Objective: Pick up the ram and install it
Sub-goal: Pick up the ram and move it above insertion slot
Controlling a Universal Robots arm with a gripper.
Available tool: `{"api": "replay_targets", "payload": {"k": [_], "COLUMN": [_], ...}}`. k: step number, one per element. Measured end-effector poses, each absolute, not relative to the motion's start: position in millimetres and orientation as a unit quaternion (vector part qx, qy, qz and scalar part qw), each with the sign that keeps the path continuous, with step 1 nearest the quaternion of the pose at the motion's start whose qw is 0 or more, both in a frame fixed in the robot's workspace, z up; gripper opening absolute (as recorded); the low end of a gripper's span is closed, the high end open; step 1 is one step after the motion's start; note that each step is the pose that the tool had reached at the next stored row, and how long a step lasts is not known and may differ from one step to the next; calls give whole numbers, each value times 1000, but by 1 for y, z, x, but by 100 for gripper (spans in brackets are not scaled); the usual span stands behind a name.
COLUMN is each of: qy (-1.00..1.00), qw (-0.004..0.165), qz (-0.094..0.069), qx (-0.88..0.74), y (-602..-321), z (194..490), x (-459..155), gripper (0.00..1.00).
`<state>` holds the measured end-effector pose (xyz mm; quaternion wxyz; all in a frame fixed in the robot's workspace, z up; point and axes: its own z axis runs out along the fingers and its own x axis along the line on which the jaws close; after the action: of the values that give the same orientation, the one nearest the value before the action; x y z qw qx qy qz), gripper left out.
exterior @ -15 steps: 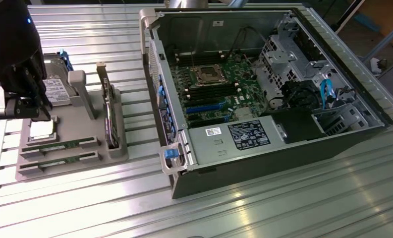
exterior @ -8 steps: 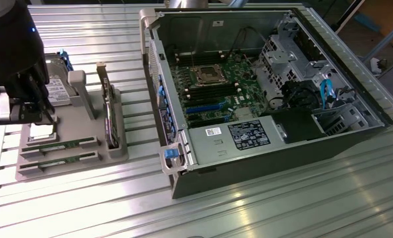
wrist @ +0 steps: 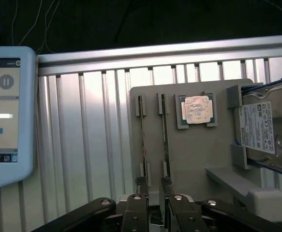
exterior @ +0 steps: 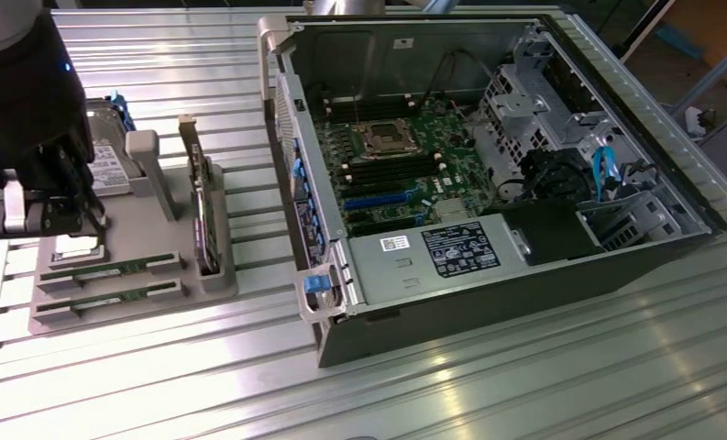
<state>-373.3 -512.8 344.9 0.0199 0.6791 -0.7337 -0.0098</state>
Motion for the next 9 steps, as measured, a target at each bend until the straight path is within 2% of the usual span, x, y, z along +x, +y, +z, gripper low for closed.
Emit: {"api": "replay_targets", "payload": {"k": [9], "qy": [-734], "qw": [20], "qz": [-10], "qx": [679], "y": [-515], "z": [335], "x": [-373], "gripper": [24]}}
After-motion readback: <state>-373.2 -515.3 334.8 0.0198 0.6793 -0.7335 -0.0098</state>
